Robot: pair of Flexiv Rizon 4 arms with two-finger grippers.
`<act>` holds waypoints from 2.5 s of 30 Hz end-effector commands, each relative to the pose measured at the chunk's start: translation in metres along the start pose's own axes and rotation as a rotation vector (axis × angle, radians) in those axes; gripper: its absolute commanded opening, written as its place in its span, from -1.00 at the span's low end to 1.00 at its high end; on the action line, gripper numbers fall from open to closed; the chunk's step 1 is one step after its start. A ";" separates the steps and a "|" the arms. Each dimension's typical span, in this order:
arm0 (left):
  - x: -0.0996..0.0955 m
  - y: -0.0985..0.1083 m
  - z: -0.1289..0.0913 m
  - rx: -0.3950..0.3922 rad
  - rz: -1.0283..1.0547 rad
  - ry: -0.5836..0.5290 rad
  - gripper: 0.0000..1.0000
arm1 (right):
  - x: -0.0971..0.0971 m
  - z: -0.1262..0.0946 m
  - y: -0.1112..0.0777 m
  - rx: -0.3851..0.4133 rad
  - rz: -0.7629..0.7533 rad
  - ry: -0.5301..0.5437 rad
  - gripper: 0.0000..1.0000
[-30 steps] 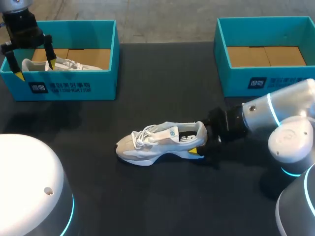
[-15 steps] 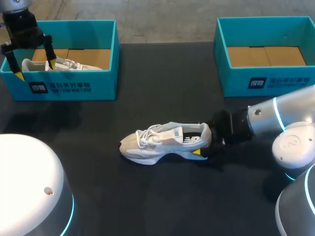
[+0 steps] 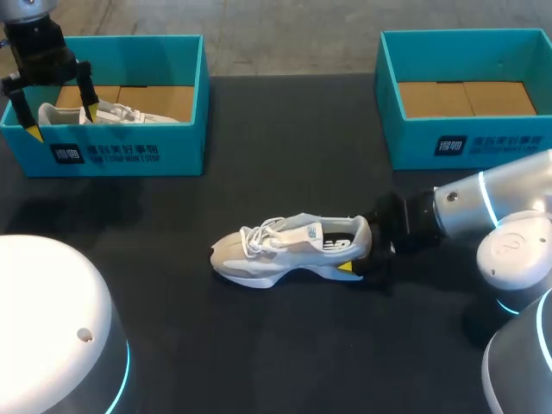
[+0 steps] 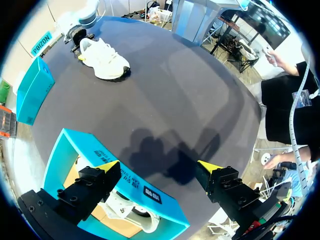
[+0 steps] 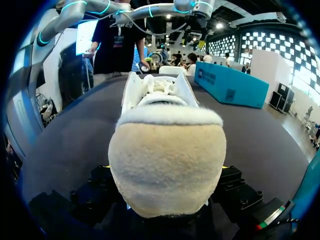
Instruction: Take the shoe out of the shoebox, open the shoe tongue, remove and reinsert the insole, then place the shoe into the shoebox
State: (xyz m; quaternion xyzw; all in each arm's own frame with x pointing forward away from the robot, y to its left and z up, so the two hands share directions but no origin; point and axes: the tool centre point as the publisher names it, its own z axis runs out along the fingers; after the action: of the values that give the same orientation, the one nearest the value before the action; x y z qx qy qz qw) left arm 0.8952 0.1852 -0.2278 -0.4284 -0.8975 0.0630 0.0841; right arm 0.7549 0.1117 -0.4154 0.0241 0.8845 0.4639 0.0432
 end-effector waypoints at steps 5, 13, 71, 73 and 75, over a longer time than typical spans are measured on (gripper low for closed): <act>0.001 0.000 0.000 -0.002 0.001 -0.002 1.00 | 0.000 0.006 -0.001 0.002 -0.001 -0.002 -1.00; 0.001 0.000 0.000 -0.002 0.001 -0.002 1.00 | 0.000 0.006 -0.001 0.002 -0.001 -0.002 -1.00; -0.048 -0.061 0.000 0.030 -1.129 -0.150 1.00 | 0.000 0.006 -0.001 0.002 -0.001 -0.002 -1.00; -0.057 -0.068 -0.002 0.026 -1.137 -0.173 1.00 | 0.000 0.006 -0.001 0.002 -0.001 -0.002 -1.00; -0.066 -0.079 -0.003 0.015 -1.127 -0.194 1.00 | 0.000 0.006 -0.001 0.002 -0.001 -0.002 -1.00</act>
State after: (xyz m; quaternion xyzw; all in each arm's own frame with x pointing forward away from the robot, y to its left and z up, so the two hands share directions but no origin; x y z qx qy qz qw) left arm 0.8851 0.0982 -0.2179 -0.0401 -0.9934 0.0667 0.0841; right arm 0.7550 0.1116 -0.4154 0.0240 0.8846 0.4638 0.0431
